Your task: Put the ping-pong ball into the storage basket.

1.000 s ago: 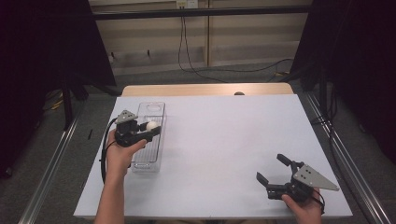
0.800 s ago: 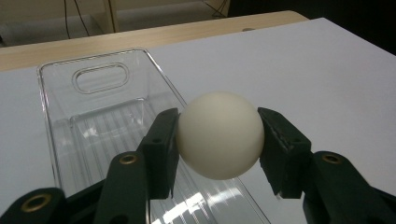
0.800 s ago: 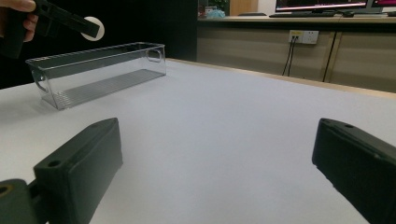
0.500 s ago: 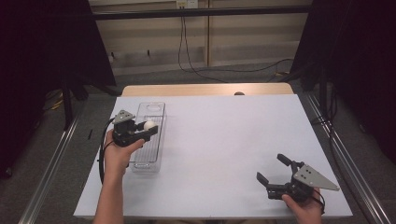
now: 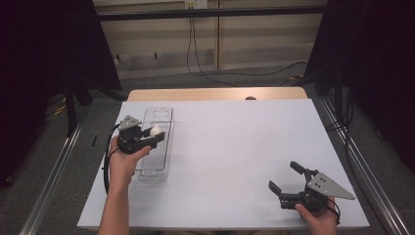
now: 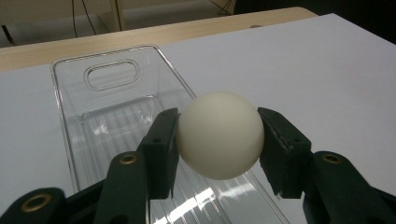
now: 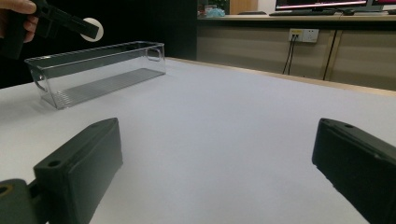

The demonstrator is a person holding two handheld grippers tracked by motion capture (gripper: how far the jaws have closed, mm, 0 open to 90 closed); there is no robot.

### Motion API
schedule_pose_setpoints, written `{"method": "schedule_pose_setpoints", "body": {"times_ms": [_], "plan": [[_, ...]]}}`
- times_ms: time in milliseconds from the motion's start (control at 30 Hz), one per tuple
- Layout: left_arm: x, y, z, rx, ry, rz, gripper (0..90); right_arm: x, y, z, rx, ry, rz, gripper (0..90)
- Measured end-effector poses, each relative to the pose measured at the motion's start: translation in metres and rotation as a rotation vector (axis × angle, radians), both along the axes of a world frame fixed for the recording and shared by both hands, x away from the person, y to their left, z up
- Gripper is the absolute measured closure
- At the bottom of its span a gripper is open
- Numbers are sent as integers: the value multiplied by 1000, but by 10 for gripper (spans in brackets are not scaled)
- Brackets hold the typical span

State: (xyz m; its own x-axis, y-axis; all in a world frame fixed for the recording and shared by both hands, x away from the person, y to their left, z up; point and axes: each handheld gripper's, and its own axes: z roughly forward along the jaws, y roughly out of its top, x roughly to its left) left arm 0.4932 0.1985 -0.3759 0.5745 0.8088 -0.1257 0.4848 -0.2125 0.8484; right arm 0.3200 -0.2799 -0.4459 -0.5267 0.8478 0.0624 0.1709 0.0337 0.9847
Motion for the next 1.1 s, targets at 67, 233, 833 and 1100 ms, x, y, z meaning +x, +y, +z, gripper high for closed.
{"method": "schedule_pose_setpoints", "body": {"times_ms": [67,233,833,1100], "plan": [[1,2,0,17,1,-3,511,0,0,0,0,-4,-2,14],[1,4,-2,18,7,9,510,0,0,0,-4,-6,4,14],[4,6,-7,35,7,29,510,-1,0,1,2,-7,2,13],[5,8,-9,50,8,39,510,-1,-1,1,-2,-12,8,13]]}}
